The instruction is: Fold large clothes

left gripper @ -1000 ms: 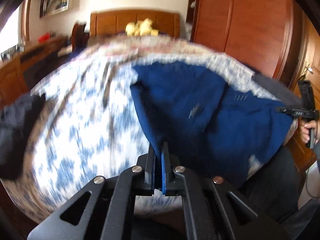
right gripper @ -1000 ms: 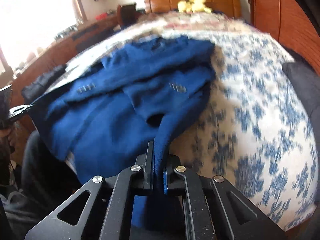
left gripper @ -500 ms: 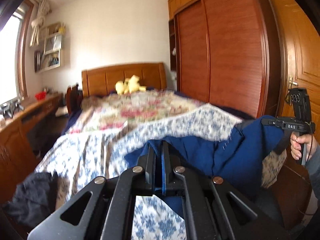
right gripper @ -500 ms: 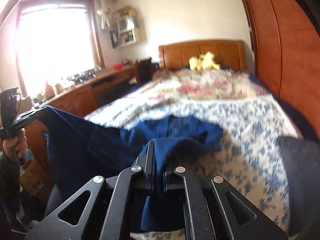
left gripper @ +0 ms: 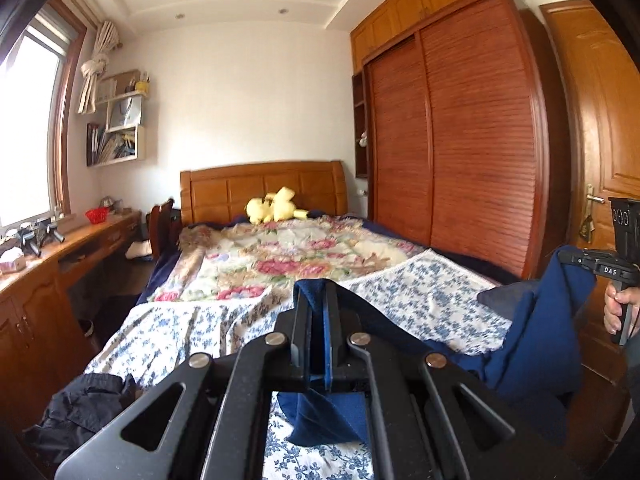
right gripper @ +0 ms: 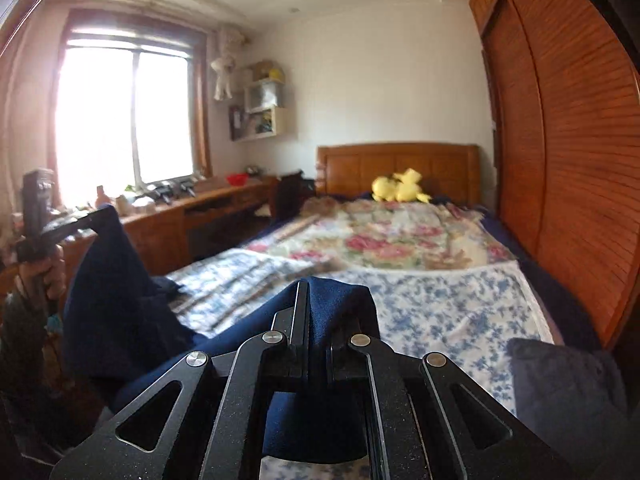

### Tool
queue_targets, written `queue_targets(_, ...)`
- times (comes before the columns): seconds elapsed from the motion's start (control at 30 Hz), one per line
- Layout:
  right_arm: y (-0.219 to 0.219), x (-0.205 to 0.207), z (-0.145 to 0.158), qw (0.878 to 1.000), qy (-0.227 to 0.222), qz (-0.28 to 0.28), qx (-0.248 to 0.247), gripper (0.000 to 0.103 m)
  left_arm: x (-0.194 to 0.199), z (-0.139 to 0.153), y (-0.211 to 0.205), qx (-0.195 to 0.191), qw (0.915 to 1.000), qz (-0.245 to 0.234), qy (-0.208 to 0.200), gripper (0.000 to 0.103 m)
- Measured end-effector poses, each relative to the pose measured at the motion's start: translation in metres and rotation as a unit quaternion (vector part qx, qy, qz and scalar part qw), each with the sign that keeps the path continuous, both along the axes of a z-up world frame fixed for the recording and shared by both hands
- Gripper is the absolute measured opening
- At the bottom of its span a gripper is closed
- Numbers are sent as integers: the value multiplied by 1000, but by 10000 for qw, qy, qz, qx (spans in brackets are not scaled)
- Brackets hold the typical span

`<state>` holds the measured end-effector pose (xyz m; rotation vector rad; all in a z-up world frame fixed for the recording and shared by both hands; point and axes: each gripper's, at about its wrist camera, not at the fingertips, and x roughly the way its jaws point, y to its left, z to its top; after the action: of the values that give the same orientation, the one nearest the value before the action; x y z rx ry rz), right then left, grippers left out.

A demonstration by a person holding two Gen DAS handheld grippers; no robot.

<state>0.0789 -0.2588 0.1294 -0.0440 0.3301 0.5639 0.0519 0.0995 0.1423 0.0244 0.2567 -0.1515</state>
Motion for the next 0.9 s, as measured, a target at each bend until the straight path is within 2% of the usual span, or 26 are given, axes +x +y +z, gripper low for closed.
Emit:
queue_targets(0.2,16,81,-51,9966,540,-359,-516,3,75,-48,-7,202,9982,231,508,2)
queue_targets(0.33,19,126,-83,9944,657,-556,-608,3,122,-73,-5,172,9963,434,715,2)
queue_targets(0.5,18,177,-111,9912,785,-870,-620,3,159,-100,-5,225,9942,510,915,2)
queue_targets(0.7,29,211,-165,9820,1138,-1009,-1118,3,189,-151,-5,178,9891,493,1375,4)
queue_targets(0.83,30,215,-189,9761,1349,-1125,-1278,9,190,-173,-5,105,9879,348,1505,10)
queue_targets(0.9,31,215,-194,9746,1401,-1153,-1310,24,182,-178,-6,108,9906,270,1339,16)
